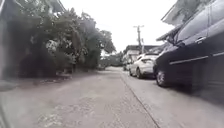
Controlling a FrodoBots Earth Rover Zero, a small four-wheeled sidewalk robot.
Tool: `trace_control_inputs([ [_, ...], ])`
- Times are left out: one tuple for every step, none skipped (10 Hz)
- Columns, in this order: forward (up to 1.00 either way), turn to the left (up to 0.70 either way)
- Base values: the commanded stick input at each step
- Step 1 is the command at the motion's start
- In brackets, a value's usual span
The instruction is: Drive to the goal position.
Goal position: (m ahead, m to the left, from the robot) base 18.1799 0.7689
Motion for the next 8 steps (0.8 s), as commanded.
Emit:
trace_control_inputs([
  [0.85, 0.0],
  [0.85, 0.0],
  [0.85, 0.0],
  [0.85, 0.0],
  [0.85, 0.0],
  [0.85, -0.01],
  [0.85, -0.12],
  [0.85, -0.25],
])
